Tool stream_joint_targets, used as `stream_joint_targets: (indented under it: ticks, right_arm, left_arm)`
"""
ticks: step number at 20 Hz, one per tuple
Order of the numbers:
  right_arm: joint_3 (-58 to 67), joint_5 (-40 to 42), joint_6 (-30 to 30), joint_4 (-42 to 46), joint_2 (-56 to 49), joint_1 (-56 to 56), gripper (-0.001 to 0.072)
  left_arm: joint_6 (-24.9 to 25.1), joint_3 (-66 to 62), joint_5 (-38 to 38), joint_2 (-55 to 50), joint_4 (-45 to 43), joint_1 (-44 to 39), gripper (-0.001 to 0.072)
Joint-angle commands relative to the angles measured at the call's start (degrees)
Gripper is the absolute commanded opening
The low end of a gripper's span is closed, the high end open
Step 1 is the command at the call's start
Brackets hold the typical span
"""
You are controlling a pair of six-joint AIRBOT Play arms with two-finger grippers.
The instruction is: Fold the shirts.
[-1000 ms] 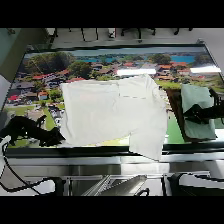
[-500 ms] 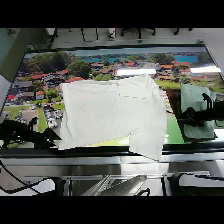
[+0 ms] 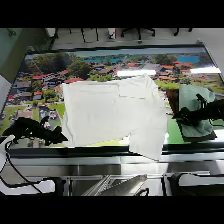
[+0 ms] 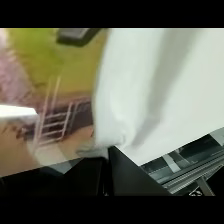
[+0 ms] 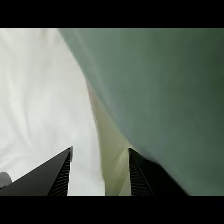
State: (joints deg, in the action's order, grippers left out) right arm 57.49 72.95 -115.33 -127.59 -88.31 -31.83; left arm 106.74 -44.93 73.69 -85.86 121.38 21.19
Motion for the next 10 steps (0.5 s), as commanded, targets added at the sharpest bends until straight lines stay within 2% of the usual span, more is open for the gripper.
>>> stream_joint_targets:
  ticks: [1,7,10]
  right_arm:
    - [0.0,-1.7,0.2,-0.2,-2.1,0.4,0.0402]
    - [0.0,-2.5,1.8,-0.5,-7.0,6.9,0.0400]
    - [0.0,-2.6,0.9,-5.1,-8.5,8.8,0.0386]
  left_arm:
    - [-0.1,-4.5,0.9,-0.5,0.1,-2.3,0.0025]
    - [-0.1,-8.1,0.3,-0.6,-0.2,-2.4,0.0026]
    - [-0.1,-8.1,0.4,-0.6,-0.2,-2.4,0.0026]
